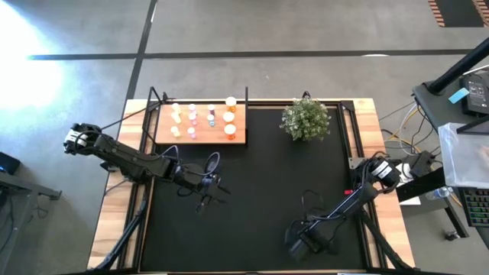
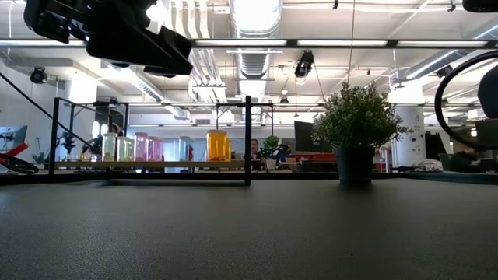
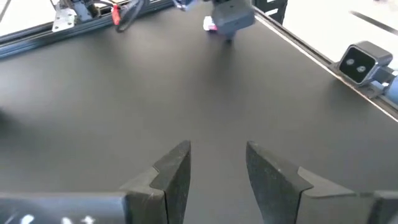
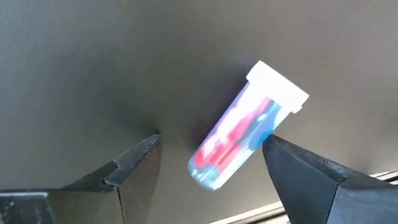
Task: Pick and place medicine bottles onto shelf by color
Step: Put the blue medicine bottle on the shelf aligned with the other blue medicine bottles
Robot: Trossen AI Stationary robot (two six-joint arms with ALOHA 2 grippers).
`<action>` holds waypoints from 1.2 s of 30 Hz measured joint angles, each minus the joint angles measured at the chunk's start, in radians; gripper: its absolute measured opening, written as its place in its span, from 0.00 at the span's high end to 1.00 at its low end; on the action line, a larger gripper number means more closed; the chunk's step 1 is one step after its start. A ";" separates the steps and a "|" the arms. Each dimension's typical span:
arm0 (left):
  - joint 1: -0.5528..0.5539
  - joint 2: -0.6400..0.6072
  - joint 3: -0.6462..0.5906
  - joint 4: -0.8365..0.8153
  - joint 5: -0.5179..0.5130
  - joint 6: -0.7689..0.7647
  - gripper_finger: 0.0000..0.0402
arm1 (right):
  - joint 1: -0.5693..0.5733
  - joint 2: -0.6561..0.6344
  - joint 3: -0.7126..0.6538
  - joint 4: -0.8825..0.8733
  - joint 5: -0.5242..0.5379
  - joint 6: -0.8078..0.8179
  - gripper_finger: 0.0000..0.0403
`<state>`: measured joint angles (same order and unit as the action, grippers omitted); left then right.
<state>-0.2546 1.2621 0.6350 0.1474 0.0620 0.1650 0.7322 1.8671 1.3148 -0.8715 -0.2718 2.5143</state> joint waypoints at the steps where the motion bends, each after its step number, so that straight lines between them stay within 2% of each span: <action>1: 0.000 0.000 0.000 0.000 -0.007 0.000 0.66 | 0.000 0.000 0.000 0.016 0.000 -0.002 0.33; 14: 0.000 0.000 0.000 0.000 -0.016 -0.002 0.66 | 0.062 -0.007 -0.002 0.015 0.004 -0.006 0.33; 17: 0.000 0.000 0.000 0.000 -0.016 -0.002 0.66 | 0.064 -0.011 -0.002 0.010 0.026 -0.020 0.33; 22: 0.000 0.000 0.000 0.000 -0.016 -0.003 0.66 | 0.064 -0.015 -0.002 0.018 0.124 -0.044 0.33; 36: 0.000 0.000 0.000 0.000 -0.016 -0.003 0.66 | 0.061 -0.002 0.006 0.019 0.143 -0.064 0.33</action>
<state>-0.2546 1.2617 0.6353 0.1471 0.0463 0.1616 0.7933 1.8648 1.3212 -0.8522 -0.1284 2.4505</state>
